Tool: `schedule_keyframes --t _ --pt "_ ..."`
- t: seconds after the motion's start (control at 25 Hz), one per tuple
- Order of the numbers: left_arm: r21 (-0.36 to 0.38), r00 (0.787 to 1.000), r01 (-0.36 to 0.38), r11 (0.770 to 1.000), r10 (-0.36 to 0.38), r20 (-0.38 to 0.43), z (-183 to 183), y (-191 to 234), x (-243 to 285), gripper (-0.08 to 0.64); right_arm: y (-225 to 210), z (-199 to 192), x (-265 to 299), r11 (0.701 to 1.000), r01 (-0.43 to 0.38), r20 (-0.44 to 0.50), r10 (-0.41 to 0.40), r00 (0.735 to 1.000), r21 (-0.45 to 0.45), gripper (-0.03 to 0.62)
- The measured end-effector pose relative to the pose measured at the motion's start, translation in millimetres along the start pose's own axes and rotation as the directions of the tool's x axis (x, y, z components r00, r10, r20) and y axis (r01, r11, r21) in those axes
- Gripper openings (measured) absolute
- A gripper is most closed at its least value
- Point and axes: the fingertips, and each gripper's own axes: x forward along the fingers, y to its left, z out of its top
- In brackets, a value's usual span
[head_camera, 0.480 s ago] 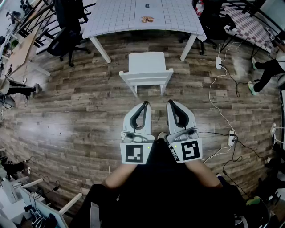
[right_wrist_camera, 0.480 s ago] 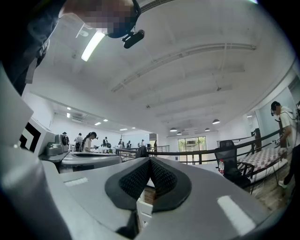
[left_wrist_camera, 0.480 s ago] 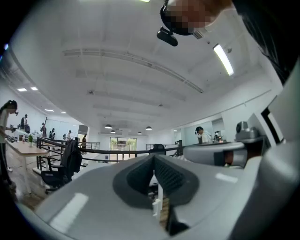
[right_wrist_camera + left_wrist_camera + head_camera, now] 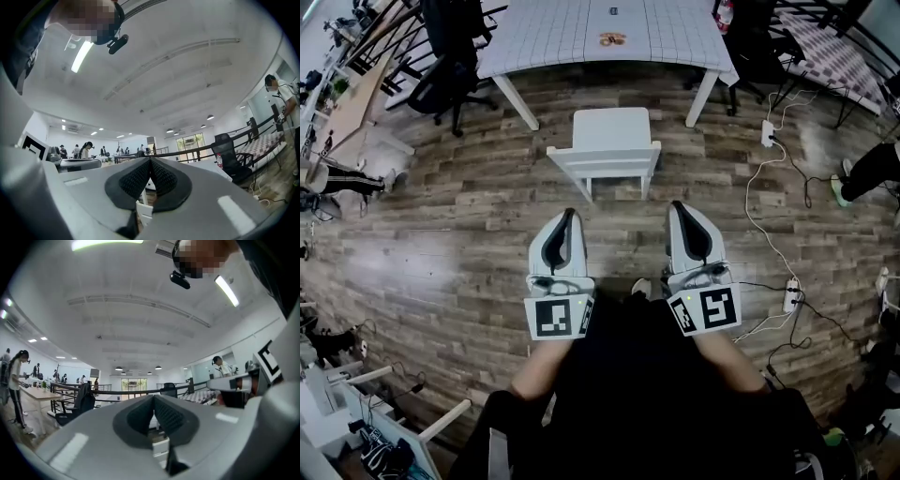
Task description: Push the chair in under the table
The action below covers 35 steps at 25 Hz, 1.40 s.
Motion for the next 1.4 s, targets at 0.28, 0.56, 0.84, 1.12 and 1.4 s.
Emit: schedule_keyframes --t 0.28,0.56,0.84,1.12,1.4 --pt "0.014 0.998 -0.036 0.999 0.037 -0.049 -15 13 -2 0.008 0 -19 -6 1.000 -0.003 -0.024 0.004 1.000 0.029 -0.008" --pt "0.012 0.998 -0.009 1.000 0.010 -0.055 -24 30 34 0.008 -12 -33 24 1.000 0.028 -0.047 -0.027 0.999 0.006 -0.008" --pt "-0.006 0.996 0.046 0.999 -0.046 -0.082 -41 52 94 0.008 -28 -43 78 0.998 0.047 -0.088 -0.044 0.995 0.035 -0.008" --pt "-0.043 0.989 0.082 0.996 -0.087 -0.122 -68 93 152 0.008 -25 -64 162 1.000 0.005 -0.168 -0.002 0.986 0.016 -0.008" --pt "-0.090 0.980 0.090 0.992 -0.105 -0.171 -88 149 195 0.008 -24 -60 243 1.000 0.027 -0.137 -0.026 0.990 0.009 -0.008"
